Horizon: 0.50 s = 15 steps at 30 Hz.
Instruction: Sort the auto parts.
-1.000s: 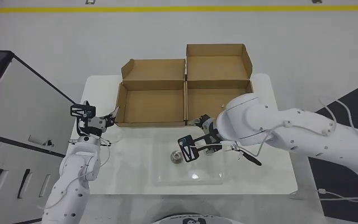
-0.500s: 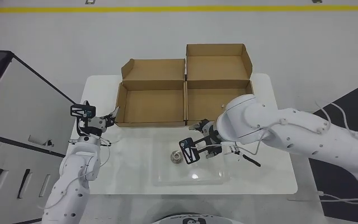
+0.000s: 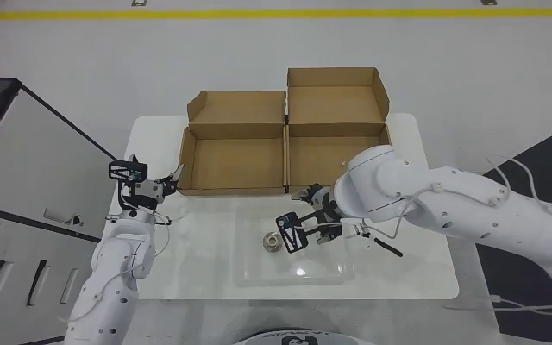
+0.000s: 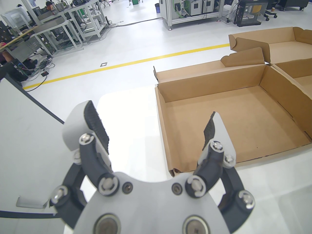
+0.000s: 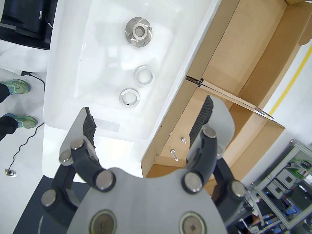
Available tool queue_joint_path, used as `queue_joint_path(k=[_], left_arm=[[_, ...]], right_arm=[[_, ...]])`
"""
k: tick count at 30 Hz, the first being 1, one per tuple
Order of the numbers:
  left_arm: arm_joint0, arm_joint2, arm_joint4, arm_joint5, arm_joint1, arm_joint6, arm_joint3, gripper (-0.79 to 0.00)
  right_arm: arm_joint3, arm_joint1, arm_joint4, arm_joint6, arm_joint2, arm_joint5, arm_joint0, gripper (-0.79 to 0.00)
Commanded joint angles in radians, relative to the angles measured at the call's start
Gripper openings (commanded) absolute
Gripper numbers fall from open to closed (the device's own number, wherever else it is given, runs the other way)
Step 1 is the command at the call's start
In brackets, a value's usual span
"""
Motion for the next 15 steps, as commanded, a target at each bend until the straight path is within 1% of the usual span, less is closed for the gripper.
queue_joint_path(k=[1,4,6,8,9,12,13,15], left_arm=[[0.0,0.0,0.0,0.0,0.0,0.0,0.0,0.0],[0.0,0.0,0.0,0.0,0.0,0.0,0.0,0.0],[0.0,0.0,0.0,0.0,0.0,0.0,0.0,0.0],[0.0,0.0,0.0,0.0,0.0,0.0,0.0,0.0],[0.0,0.0,0.0,0.0,0.0,0.0,0.0,0.0],[0.0,0.0,0.0,0.0,0.0,0.0,0.0,0.0],[0.0,0.0,0.0,0.0,0.0,0.0,0.0,0.0],[0.0,0.0,0.0,0.0,0.0,0.0,0.0,0.0]], right_arm=[[0.0,0.0,0.0,0.0,0.0,0.0,0.0,0.0],[-0.014,-0.003,-0.048,-0.024,0.0,-0.023,-0.006,0.0],[-0.015,-0.007,-0.1,-0.058,0.0,-0.057,-0.009,0.0],[0.002,-0.014,-0.178,-0.141,0.0,-0.141,-0.016,0.0],[0.014,-0.016,-0.206,-0.16,0.0,-0.16,-0.017,0.0],[0.062,-0.027,-0.334,-0.284,0.0,-0.283,-0.018,0.0],[0.065,-0.032,-0.37,-0.302,0.0,-0.302,-0.019,0.0],[0.065,-0.04,-0.388,-0.302,0.0,-0.302,-0.028,0.0]])
